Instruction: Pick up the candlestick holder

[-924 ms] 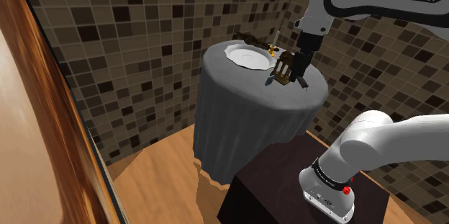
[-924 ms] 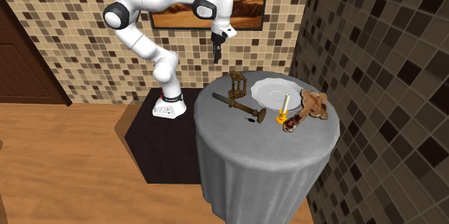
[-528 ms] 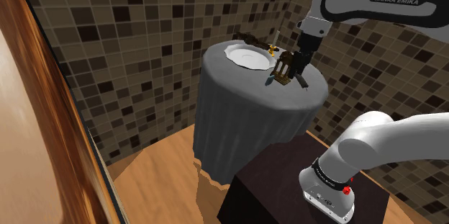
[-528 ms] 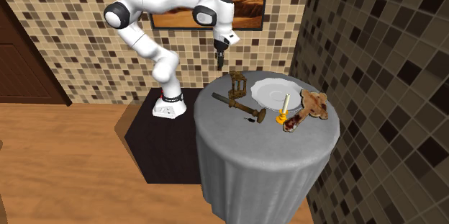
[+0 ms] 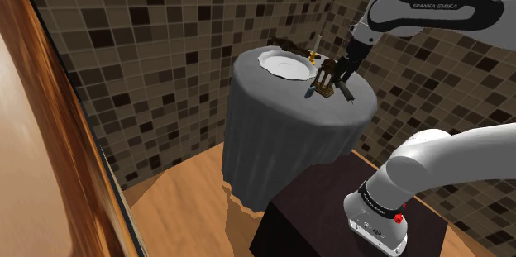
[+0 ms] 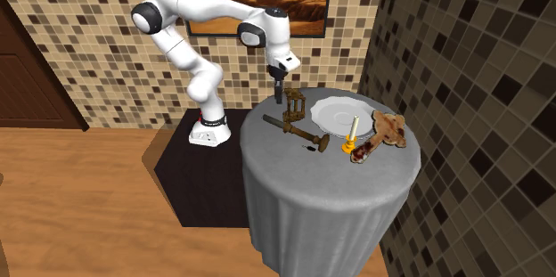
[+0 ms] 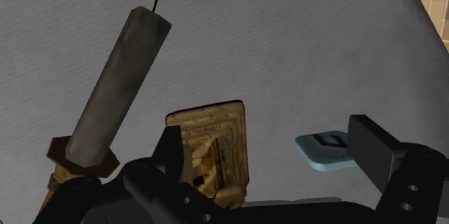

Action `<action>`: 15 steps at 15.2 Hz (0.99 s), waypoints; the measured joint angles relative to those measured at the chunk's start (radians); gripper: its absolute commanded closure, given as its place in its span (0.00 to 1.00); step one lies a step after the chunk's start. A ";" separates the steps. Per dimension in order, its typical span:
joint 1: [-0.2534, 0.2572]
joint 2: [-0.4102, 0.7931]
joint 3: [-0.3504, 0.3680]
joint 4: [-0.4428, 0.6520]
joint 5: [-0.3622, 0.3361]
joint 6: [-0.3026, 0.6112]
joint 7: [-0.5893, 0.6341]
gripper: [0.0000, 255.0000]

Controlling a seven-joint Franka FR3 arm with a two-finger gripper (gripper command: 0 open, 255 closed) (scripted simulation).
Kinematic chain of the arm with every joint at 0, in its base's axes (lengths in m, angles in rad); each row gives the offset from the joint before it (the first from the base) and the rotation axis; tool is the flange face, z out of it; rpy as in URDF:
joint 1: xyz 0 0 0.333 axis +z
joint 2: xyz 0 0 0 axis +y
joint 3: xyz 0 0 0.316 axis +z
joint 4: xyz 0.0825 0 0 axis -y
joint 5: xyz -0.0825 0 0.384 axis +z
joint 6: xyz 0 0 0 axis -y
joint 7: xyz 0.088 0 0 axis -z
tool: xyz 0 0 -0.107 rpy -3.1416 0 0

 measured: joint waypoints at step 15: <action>-0.058 0.208 -0.200 0.031 0.038 0.341 -0.160 0.00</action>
